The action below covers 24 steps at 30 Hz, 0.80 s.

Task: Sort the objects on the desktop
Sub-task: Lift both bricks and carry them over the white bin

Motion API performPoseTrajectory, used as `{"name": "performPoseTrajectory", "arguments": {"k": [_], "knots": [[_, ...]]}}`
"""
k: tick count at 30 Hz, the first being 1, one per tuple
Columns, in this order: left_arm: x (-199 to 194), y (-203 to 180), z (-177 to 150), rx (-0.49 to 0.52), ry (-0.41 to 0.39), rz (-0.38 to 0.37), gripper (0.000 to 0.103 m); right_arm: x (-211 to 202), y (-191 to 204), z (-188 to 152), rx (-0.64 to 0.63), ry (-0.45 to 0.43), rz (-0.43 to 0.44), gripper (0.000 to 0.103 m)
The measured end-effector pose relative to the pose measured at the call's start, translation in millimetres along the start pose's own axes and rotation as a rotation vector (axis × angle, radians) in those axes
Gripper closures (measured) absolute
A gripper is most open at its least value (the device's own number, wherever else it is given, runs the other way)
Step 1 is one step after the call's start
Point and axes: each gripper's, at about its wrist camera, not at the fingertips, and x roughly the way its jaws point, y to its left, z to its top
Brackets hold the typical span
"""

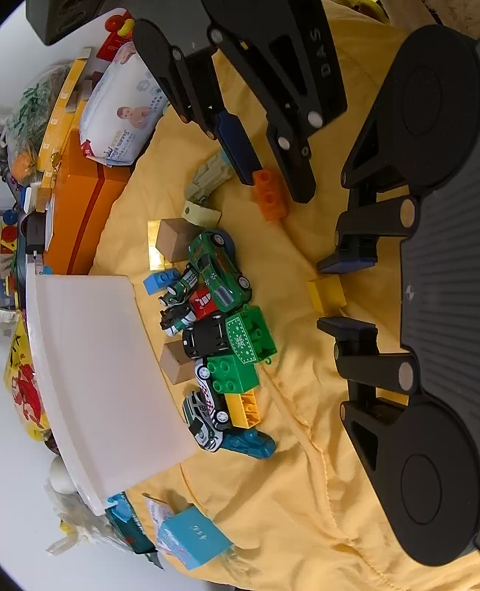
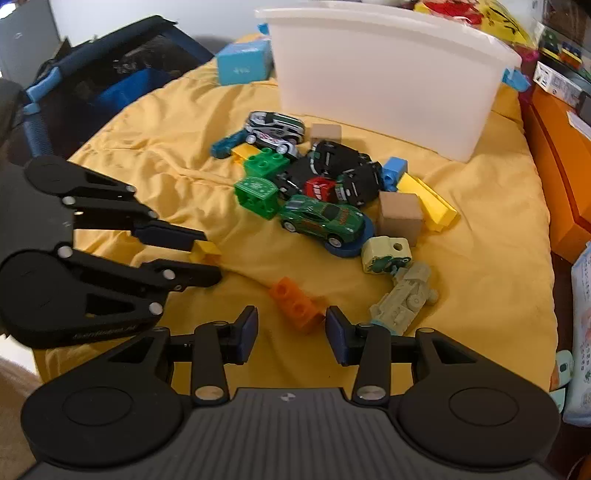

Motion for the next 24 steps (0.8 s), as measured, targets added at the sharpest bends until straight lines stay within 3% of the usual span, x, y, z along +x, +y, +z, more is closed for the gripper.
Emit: {"name": "performPoseTrajectory", "arguments": {"k": [4, 9, 14, 16, 21, 24], "knots": [[1, -1, 1, 0.002, 0.004, 0.003, 0.074, 1, 3, 2, -0.038, 0.001, 0.003, 0.063], [-1, 0, 1, -0.003, 0.005, 0.006, 0.074, 2, 13, 2, -0.199, -0.023, -0.034, 0.063], [-1, 0, 0, -0.013, 0.007, 0.011, 0.074, -12, 21, -1, -0.285, -0.067, 0.030, 0.067], [0, 0, 1, -0.016, 0.007, 0.013, 0.074, -5, 23, -3, -0.290, -0.033, 0.025, 0.073], [0, -2, 0, -0.018, 0.010, 0.017, 0.075, 6, 13, -4, -0.254, -0.012, -0.044, 0.074], [0, -4, 1, -0.013, 0.012, 0.018, 0.075, 8, 8, -9, -0.232, -0.011, -0.035, 0.076]]}}
